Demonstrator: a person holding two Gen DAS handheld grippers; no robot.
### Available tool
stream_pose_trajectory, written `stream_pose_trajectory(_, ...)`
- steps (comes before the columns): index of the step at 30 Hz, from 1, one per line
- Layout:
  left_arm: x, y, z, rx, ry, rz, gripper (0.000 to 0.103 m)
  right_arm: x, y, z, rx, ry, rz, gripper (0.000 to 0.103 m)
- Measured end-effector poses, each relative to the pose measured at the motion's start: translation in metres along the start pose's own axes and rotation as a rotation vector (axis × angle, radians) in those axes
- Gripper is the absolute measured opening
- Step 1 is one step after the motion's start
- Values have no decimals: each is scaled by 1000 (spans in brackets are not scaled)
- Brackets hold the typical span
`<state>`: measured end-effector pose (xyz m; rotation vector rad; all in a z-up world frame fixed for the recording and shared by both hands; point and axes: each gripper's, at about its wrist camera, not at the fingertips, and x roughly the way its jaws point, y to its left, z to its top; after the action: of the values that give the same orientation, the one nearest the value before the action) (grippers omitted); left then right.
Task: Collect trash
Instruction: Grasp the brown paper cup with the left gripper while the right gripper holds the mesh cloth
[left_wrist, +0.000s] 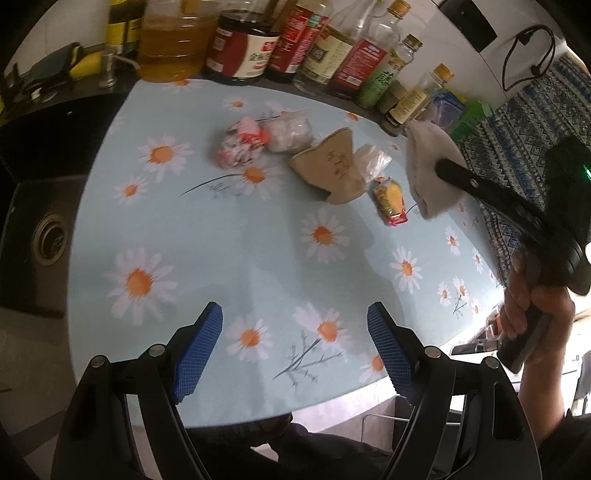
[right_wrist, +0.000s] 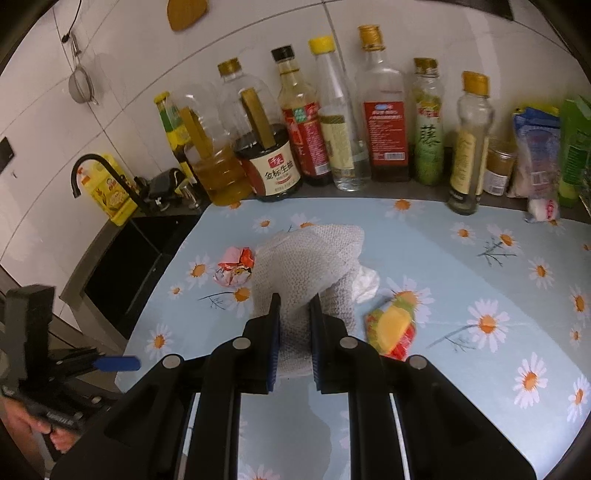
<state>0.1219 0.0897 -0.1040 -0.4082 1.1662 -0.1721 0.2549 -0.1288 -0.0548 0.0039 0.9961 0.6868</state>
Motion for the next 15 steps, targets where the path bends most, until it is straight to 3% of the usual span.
stream_pose_trajectory(4, 17, -16, 17, 30, 10, -4, 78, -15, -8, -11, 12, -2, -10, 16)
stream_pose_trajectory(6, 24, -21, 24, 28, 21, -43, 78, -25, -13, -18, 17, -6, -19, 16)
stream_pose_trajectory(15, 62, -27, 66, -71, 44, -116, 78, -51, -28, -41, 48, -21, -43, 16)
